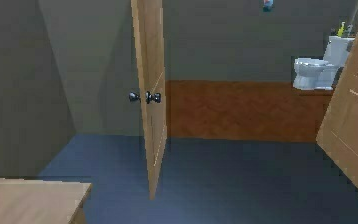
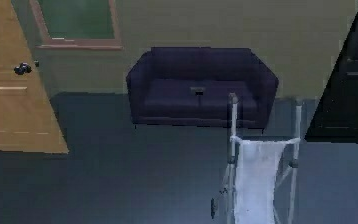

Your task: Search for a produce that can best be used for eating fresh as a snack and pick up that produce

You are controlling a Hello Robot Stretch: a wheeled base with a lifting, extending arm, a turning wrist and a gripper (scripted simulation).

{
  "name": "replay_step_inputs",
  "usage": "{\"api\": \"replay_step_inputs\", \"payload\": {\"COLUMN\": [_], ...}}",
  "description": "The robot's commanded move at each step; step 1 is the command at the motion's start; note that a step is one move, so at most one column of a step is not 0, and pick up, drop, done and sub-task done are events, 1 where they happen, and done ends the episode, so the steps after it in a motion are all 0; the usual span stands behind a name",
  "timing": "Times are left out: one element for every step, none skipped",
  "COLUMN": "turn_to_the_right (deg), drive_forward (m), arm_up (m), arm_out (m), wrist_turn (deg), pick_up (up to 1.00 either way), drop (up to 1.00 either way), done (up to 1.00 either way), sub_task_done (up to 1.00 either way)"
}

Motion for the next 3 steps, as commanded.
{"api": "replay_step_inputs", "payload": {"turn_to_the_right": [12.0, 0.0, 18.0], "drive_forward": [0.00, 1.00, 0.00], "arm_up": [0.00, 0.00, 0.00], "arm_out": [0.00, 0.00, 0.00], "wrist_turn": [0.0, 0.0, 0.0], "pick_up": [0.00, 0.00, 0.00], "drop": [0.00, 0.00, 0.00], "done": [0.00, 0.00, 0.00], "sub_task_done": [0.00, 0.00, 0.00]}}
